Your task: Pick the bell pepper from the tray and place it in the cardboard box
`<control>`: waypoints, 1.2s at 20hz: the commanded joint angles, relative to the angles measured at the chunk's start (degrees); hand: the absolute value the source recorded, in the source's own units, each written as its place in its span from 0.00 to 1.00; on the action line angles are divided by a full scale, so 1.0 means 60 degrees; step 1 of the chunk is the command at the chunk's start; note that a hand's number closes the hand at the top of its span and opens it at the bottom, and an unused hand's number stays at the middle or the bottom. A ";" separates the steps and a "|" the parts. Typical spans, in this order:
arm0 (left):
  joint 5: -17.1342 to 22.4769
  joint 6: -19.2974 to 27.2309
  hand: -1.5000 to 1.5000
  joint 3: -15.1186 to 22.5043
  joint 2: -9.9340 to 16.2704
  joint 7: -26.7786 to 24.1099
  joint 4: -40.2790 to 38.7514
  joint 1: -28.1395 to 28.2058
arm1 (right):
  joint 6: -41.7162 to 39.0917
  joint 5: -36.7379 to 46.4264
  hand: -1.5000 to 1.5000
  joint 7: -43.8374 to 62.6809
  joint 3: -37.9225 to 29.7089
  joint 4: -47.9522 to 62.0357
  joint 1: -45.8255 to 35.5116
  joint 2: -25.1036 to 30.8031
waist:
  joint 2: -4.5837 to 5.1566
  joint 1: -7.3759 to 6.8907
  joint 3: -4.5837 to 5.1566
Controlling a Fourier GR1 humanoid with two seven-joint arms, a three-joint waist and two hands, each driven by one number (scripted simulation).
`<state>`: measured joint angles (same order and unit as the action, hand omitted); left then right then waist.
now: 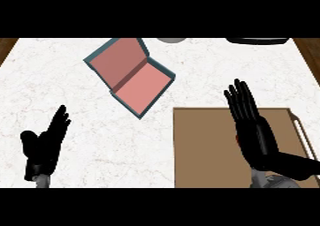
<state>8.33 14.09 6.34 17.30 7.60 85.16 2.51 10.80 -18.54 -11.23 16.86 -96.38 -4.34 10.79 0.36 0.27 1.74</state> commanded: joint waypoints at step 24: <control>-0.0651 -0.1875 0.50 0.1507 0.0075 -0.0475 0.0554 -0.2393 | 0.1652 1.1034 0.00 0.6462 0.1116 -0.2969 0.3605 0.5557 | -0.0116 0.0418 -0.0197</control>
<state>4.61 3.32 15.49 18.22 4.57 90.00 -9.70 28.48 42.45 16.36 21.03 -103.54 15.18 42.44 -0.54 3.16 0.57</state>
